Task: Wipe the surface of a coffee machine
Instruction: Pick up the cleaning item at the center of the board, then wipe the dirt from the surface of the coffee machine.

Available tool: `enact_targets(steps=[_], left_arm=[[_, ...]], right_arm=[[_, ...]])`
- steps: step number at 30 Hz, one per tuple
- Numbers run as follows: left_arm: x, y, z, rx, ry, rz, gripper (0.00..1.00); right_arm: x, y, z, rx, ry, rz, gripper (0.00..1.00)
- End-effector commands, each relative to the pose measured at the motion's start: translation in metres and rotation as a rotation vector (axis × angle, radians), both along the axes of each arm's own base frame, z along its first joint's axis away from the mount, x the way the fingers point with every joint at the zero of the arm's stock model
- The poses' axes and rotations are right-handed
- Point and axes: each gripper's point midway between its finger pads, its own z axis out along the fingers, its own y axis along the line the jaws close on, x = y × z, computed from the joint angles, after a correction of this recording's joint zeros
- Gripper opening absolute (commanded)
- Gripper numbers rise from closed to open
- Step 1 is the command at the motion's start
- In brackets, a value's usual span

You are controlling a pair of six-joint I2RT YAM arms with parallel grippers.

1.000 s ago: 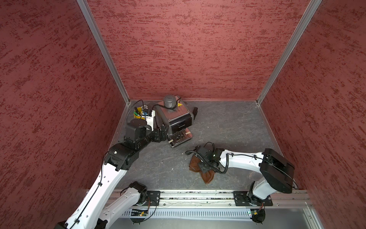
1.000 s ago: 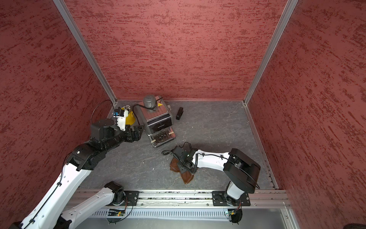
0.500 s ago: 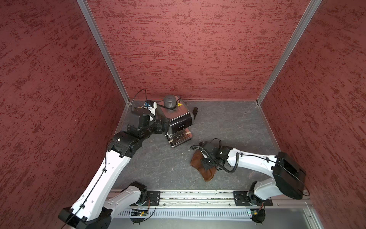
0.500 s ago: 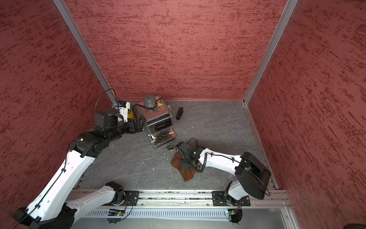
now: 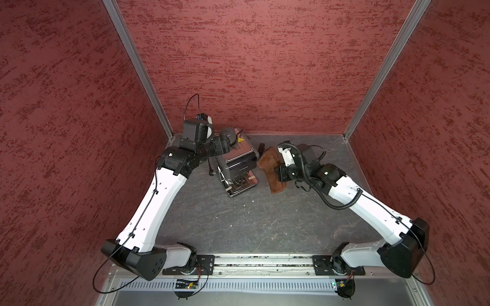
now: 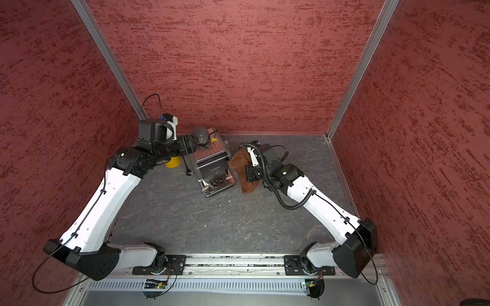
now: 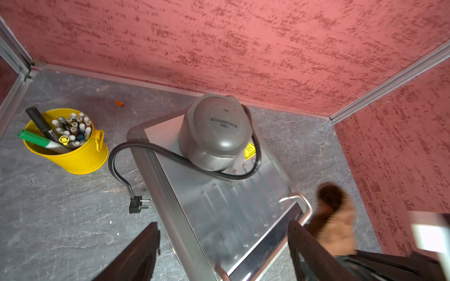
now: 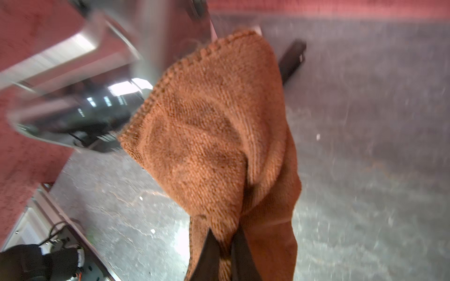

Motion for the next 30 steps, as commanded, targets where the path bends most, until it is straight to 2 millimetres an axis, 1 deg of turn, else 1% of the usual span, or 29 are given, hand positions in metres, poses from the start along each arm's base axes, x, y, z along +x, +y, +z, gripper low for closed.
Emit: enact_targets(steps=[1,3,4,5,9,13,15,18,20,23,25,27,30], left_arm=[[0.005,0.006,0.0,-0.029,0.022,0.026,0.82],[0.008,0.013,-0.003,-0.031,0.025,0.047,0.82],[0.01,0.016,-0.004,-0.034,0.024,0.057,0.82],[0.011,0.019,-0.007,-0.039,0.028,0.07,0.82],[0.015,0.036,-0.016,-0.075,0.032,0.119,0.79],[0.019,0.047,-0.027,-0.1,0.05,0.135,0.74],[0.02,0.053,-0.035,-0.096,0.064,0.142,0.73],[0.023,0.059,-0.047,-0.102,0.076,0.158,0.73],[0.025,0.061,-0.055,-0.133,0.083,0.158,0.73],[0.029,0.059,-0.067,-0.171,0.097,0.14,0.67],[0.03,0.057,-0.074,-0.176,0.106,0.131,0.65],[0.032,0.056,-0.08,-0.183,0.116,0.125,0.62],[0.032,0.056,-0.087,-0.19,0.124,0.12,0.61]], right_arm=[[0.013,-0.005,0.027,-0.032,-0.077,0.008,0.0],[0.02,0.002,0.047,-0.022,-0.122,0.04,0.0],[0.021,0.008,0.057,-0.011,-0.139,0.069,0.0],[0.027,0.018,0.056,-0.013,-0.132,0.1,0.0],[0.046,0.05,0.074,0.019,-0.138,0.196,0.0],[0.062,0.075,0.081,0.023,-0.147,0.265,0.0],[0.07,0.086,0.089,0.013,-0.171,0.287,0.0],[0.079,0.104,0.095,-0.005,-0.209,0.322,0.0],[0.083,0.121,0.099,0.0,-0.234,0.357,0.0],[0.087,0.144,0.1,0.022,-0.259,0.404,0.01],[0.088,0.157,0.098,0.031,-0.273,0.437,0.02],[0.09,0.166,0.096,0.028,-0.293,0.448,0.03],[0.094,0.175,0.089,0.023,-0.314,0.459,0.05]])
